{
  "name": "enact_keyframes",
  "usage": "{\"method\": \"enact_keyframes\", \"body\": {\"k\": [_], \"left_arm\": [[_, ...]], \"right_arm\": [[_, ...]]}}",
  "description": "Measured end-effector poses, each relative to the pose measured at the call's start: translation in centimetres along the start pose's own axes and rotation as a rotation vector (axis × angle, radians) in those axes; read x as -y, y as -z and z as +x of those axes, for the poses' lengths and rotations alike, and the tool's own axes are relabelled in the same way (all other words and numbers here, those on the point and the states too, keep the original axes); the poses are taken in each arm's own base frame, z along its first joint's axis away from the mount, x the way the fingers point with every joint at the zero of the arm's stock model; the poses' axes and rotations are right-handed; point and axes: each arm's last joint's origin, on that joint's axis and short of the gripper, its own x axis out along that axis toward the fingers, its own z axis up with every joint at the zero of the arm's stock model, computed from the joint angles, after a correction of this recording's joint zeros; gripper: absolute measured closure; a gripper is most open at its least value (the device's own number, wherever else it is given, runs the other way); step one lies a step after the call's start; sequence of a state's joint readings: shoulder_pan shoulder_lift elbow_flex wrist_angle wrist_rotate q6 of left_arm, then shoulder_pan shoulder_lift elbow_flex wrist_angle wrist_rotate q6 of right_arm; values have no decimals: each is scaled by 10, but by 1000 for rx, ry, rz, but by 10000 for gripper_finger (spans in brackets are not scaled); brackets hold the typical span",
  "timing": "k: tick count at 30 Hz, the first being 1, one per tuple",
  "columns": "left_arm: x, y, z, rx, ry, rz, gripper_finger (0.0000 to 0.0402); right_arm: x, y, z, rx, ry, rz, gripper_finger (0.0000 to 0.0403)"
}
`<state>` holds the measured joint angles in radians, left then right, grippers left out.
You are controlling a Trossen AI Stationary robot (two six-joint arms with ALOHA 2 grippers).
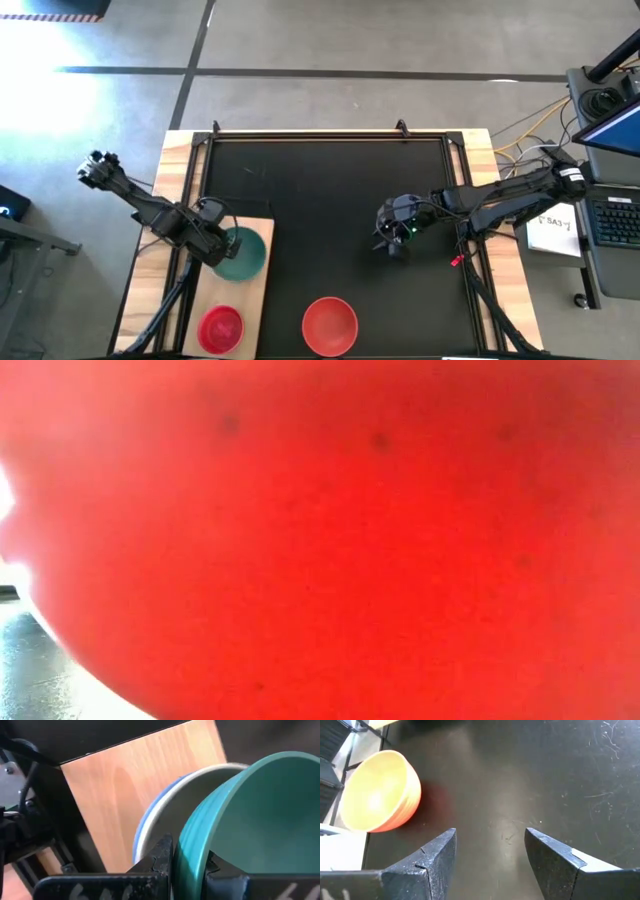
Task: Place and stack bowls onto a shelf
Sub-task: Stack the green bowl on the white bowl on the shelf
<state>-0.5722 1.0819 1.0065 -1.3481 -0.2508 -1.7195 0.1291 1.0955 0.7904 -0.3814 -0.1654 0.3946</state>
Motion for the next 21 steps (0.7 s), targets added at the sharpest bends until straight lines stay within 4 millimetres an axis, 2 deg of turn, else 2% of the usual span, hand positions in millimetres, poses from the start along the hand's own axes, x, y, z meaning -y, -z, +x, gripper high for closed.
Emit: {"method": "enact_keyframes", "body": {"k": [11,15,21], "left_arm": [[-2,4,16,12,-85,45,384],[-4,5,16,-4,-101,47,366],[-8,7,13,-132,-155,51,323]], "right_arm": [[-2,-6,1,4,-2,-1,179],[-4,-9,0,15,-6,0,179],[-6,-9,-1,-2,-54,15,179]]}}
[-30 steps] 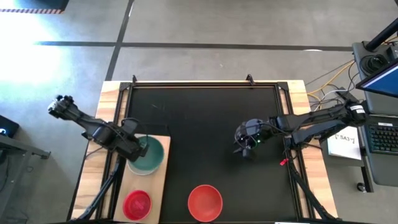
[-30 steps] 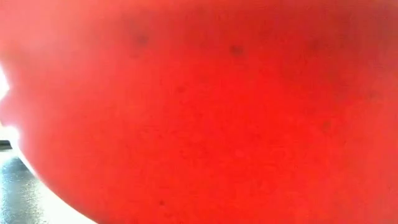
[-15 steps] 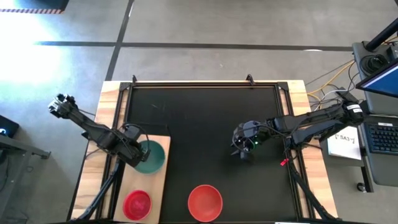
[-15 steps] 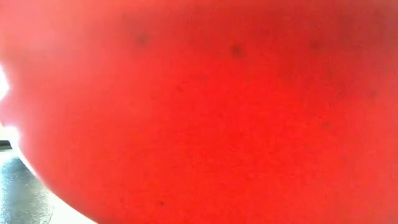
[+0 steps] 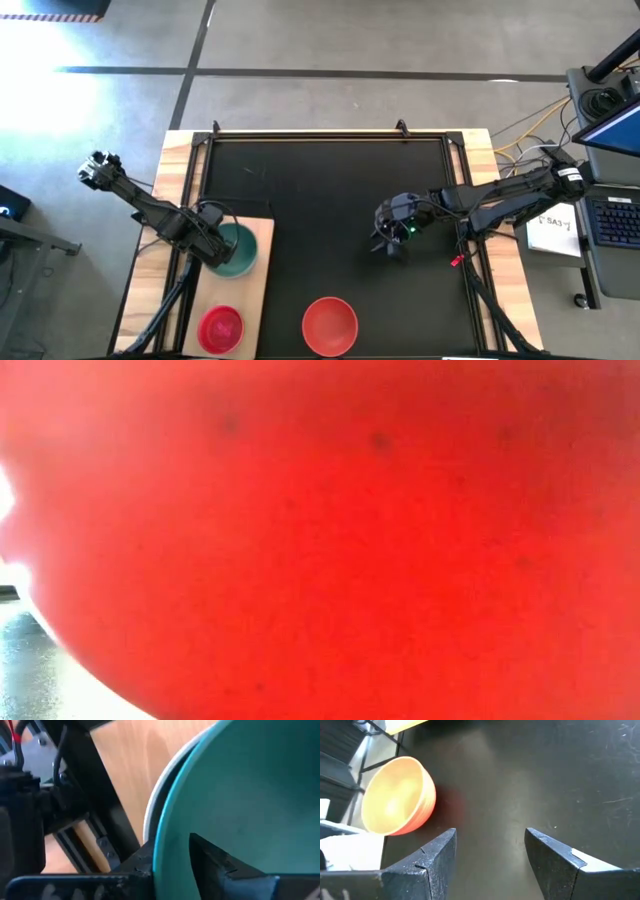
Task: Place and stack bowls onto a shelf
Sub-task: Stack the green bowl on the white bowl on the shelf
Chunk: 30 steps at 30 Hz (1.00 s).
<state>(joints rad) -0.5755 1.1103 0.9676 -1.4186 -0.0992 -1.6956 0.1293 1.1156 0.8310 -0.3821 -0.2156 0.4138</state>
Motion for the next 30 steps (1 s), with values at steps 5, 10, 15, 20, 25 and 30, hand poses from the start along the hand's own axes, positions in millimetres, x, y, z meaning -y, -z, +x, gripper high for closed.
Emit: {"method": "enact_keyframes", "body": {"k": [5,10,15,20,25,30], "left_arm": [[0,0,0,-2,1,3,291],[-2,0,-1,3,12,3,268],[-5,-1,-4,-9,33,3,253],[-10,-2,-7,-11,45,3,249],[-17,-3,-8,-10,-17,-15,248],[-18,-2,-8,-43,-31,-33,248]], "right_arm": [[-1,0,0,3,-7,9,179],[-1,0,0,3,-7,19,179],[-1,0,0,3,-7,29,179],[-1,0,0,3,-7,29,179],[-1,0,0,3,-7,29,179],[-1,0,0,3,-7,29,179]]}}
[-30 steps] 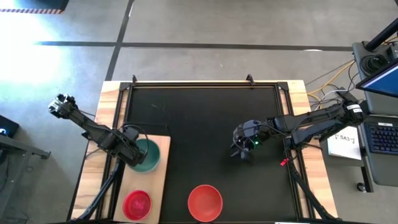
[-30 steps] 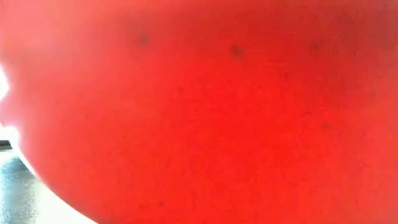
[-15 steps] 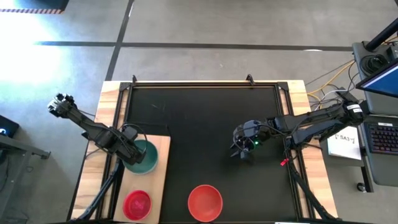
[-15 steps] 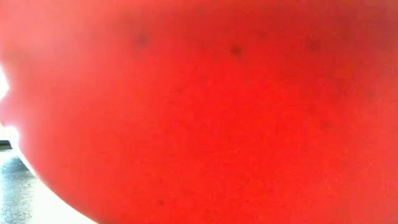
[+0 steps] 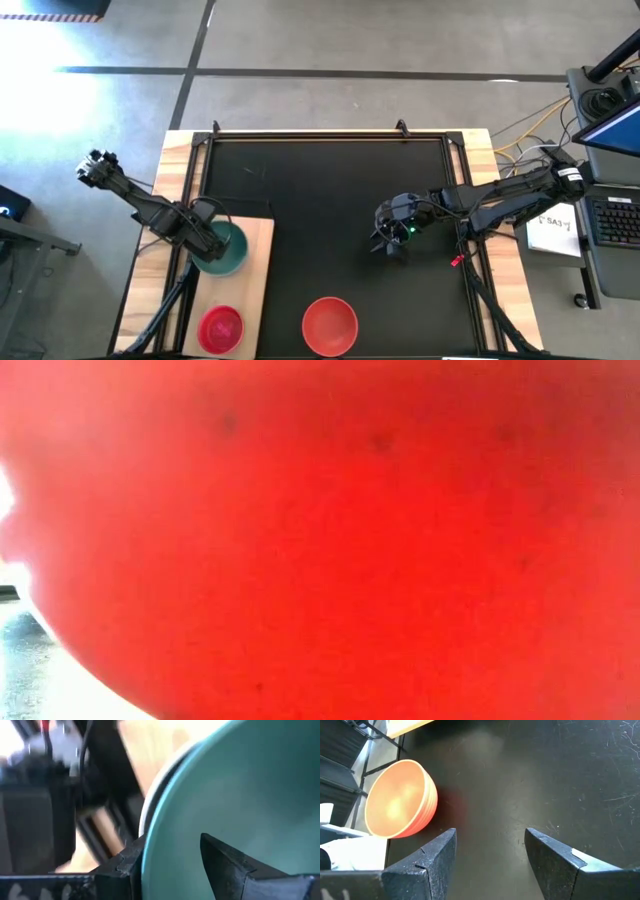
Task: Place and stack bowls onto a shelf
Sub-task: Stack the green bowl on the white bowl on the shelf, then stack the orange bowl on the green bowl on the shelf
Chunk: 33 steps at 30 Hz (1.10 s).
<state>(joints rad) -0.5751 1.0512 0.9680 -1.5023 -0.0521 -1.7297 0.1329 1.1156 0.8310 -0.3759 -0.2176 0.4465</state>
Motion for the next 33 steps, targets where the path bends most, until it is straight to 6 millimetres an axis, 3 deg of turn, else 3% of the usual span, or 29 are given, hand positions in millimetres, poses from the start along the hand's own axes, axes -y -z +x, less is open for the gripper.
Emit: {"method": "enact_keyframes", "body": {"k": [5,11,21,33], "left_arm": [[2,3,0,-93,-4,-28,248],[11,3,1,-51,75,-16,248],[14,3,3,-19,54,-60,248],[16,-2,-58,25,146,-53,248]], "right_arm": [[0,0,0,0,0,-1,179],[0,0,0,3,7,-1,179],[0,0,0,3,7,-1,179],[0,0,0,3,8,-4,179]]}}
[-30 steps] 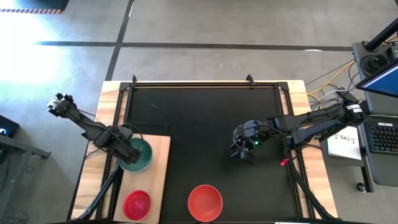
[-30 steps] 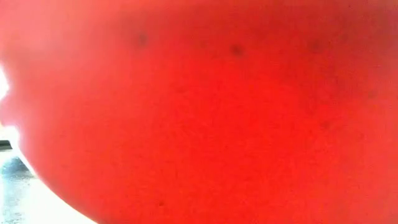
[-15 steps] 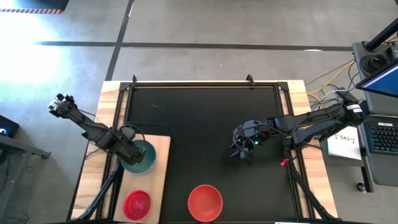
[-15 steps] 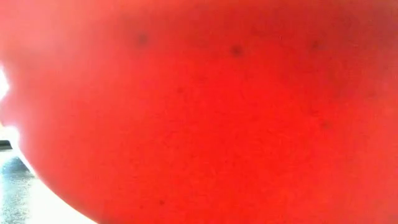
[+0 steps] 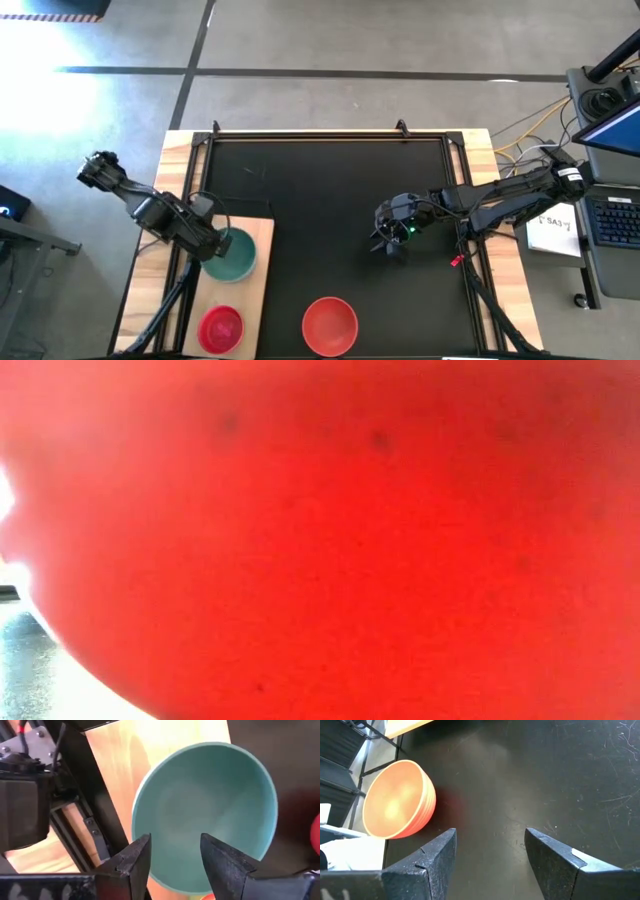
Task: Place and stack bowls onto a shelf
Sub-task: Stack the orange bowl on the green bowl on the shelf
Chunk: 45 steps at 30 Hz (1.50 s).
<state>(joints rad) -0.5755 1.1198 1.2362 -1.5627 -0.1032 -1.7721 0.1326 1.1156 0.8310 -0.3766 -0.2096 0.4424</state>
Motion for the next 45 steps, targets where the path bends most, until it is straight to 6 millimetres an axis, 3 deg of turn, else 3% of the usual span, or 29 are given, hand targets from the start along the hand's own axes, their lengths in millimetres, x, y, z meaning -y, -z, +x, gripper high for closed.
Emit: {"method": "enact_keyframes", "body": {"k": [4,9,18,24,30,36,41,45], "left_arm": [[4,1,0,3,-16,20,248],[17,0,7,144,16,62,248],[83,12,34,311,233,329,248],[136,25,64,352,384,458,248],[165,34,79,343,303,499,248],[191,42,78,306,185,583,248],[193,52,56,355,44,565,248],[195,62,34,435,66,544,248]], "right_arm": [[0,0,0,-3,1,0,179],[0,0,0,-3,2,38,179],[-20,8,4,-24,-58,167,179],[-33,16,6,-18,-32,199,179],[-39,24,22,-53,-4,260,179],[-43,32,45,-112,2,249,179],[-53,33,60,-110,-97,248,179],[-63,37,74,-107,-145,222,179]]}}
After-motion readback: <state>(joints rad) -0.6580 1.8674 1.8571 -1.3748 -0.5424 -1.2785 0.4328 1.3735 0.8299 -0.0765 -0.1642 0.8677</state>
